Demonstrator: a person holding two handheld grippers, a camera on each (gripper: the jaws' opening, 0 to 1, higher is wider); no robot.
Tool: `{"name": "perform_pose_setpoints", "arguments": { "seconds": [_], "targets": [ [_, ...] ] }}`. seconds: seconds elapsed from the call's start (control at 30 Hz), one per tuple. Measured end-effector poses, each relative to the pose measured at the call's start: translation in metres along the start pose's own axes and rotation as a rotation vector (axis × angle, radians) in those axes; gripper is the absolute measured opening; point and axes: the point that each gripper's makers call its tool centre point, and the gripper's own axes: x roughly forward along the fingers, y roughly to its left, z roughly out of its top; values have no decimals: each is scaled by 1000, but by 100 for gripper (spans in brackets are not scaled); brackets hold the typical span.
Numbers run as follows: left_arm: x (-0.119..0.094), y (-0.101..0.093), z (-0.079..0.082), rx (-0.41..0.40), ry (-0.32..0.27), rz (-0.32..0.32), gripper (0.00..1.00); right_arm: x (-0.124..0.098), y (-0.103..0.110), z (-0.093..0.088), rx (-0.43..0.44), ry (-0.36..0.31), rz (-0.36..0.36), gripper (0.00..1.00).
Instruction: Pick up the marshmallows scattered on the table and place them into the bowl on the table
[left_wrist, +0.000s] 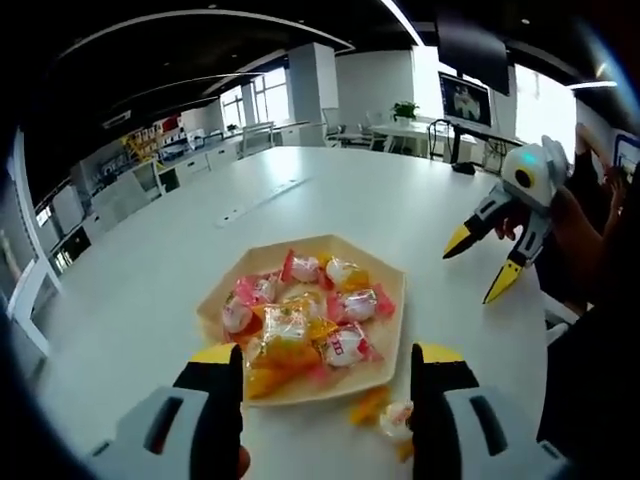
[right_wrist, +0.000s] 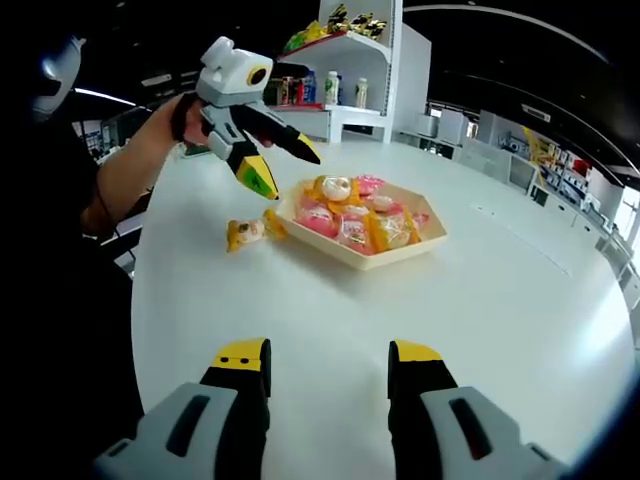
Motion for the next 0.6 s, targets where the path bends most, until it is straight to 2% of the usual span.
{"name": "perform_pose_setpoints", "arguments": {
  "seconds": [0.1,0.33,0.6],
  "targets": [
    [-2,-1,0,-4,2,3,67,0,-1,0,0,2,-1,47],
    [-2,-6,-8,-25,50,-7,66,-1,-1,3,-3,-4,-2,47],
    [-3,-11,-8,-9,37,-4,65,-1,-1,2,-3,2,-1,47]
  ]
}}
